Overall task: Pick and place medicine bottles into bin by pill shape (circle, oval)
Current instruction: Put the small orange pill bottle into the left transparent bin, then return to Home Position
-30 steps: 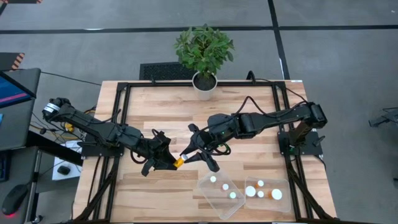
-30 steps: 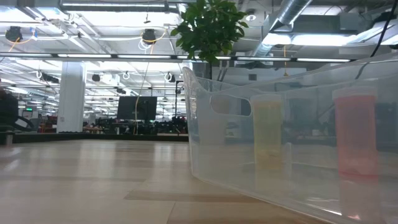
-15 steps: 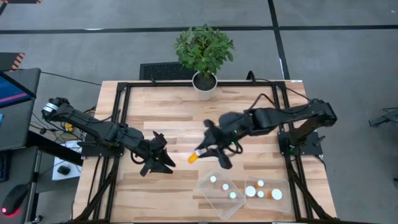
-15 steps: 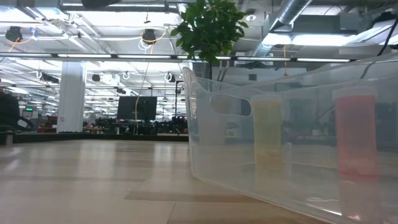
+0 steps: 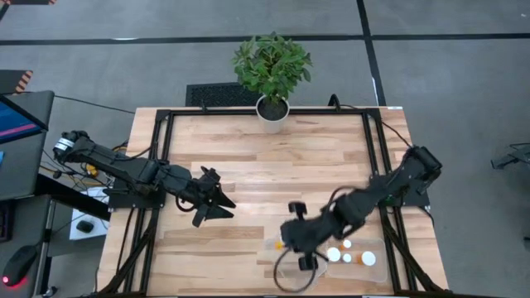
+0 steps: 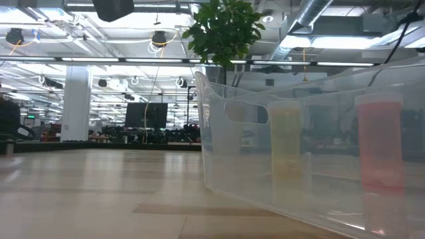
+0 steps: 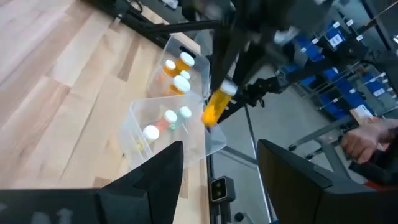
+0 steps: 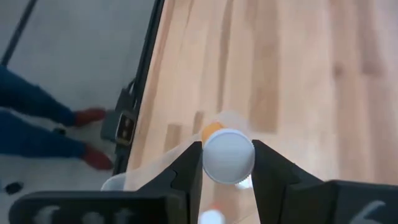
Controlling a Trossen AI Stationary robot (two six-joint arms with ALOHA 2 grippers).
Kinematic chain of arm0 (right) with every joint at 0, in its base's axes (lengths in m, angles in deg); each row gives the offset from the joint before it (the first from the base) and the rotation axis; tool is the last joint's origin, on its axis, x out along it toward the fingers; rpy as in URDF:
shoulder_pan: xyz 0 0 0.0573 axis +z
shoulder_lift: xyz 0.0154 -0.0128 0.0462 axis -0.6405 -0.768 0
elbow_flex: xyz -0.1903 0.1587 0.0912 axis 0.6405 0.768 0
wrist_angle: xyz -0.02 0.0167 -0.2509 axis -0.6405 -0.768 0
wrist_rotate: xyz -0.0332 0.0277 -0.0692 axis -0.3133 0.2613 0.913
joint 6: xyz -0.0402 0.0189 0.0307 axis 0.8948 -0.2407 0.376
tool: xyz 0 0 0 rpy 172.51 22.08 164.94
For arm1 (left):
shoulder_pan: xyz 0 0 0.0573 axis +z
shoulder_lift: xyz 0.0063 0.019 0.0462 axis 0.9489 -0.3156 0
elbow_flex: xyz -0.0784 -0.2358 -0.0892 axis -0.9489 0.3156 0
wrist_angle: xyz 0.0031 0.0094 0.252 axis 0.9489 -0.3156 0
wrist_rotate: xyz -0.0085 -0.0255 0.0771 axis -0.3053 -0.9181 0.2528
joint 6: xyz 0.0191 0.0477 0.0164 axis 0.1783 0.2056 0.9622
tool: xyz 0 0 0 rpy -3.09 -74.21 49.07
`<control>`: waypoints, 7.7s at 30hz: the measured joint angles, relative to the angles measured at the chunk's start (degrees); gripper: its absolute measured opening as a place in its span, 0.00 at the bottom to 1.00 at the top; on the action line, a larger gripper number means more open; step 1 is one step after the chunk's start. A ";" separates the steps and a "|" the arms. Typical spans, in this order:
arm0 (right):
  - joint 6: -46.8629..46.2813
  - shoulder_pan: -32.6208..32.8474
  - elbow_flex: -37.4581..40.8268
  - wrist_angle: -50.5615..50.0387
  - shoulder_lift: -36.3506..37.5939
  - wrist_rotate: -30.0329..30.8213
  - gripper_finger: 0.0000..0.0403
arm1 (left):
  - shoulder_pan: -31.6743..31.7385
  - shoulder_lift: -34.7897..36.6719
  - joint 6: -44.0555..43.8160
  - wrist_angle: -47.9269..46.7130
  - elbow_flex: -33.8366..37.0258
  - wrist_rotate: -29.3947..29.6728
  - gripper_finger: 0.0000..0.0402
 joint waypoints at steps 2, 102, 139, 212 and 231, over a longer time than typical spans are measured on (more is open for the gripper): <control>-2.28 1.56 0.00 0.02 -2.45 0.01 0.29 | 0.18 0.03 0.20 -0.35 -0.02 -0.23 0.49; -8.94 3.91 -4.66 -11.43 -17.12 -3.08 0.51 | 0.20 0.18 1.29 0.65 -0.02 -0.55 0.49; 10.60 -3.51 13.25 -4.98 50.07 23.32 0.47 | 8.56 45.40 21.15 0.41 3.95 3.00 0.49; 14.81 -5.83 92.46 47.22 97.81 22.56 0.47 | 8.56 58.98 25.26 5.91 45.36 6.53 0.49; 14.77 -5.83 92.48 47.17 97.81 22.51 0.47 | 8.56 58.98 25.27 5.90 45.38 6.38 0.49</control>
